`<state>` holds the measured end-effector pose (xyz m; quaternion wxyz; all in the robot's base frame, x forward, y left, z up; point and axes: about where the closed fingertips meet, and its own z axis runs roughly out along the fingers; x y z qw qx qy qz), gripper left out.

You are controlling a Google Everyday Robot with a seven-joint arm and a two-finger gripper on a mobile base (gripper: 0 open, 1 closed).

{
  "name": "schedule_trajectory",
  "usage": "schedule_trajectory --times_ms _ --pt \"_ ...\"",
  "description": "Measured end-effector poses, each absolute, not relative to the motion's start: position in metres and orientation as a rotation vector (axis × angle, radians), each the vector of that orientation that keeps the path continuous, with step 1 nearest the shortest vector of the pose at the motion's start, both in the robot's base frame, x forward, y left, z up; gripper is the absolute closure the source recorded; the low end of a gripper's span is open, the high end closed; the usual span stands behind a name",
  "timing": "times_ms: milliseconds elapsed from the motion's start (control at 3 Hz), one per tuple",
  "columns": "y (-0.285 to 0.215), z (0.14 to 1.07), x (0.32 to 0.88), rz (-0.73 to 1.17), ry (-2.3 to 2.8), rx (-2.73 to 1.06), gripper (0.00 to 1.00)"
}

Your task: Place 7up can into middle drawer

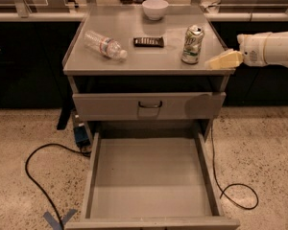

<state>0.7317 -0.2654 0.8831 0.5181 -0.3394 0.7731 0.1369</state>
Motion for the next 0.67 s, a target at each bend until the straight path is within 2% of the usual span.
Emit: schedule_trajectory --times_ms 333,667 --pt "-0.246 0.888 0.742 0.332 1.801 -0.859 0.0" --pt "-0.187 0.89 0.78 0.376 1.707 -0.93 0.0"
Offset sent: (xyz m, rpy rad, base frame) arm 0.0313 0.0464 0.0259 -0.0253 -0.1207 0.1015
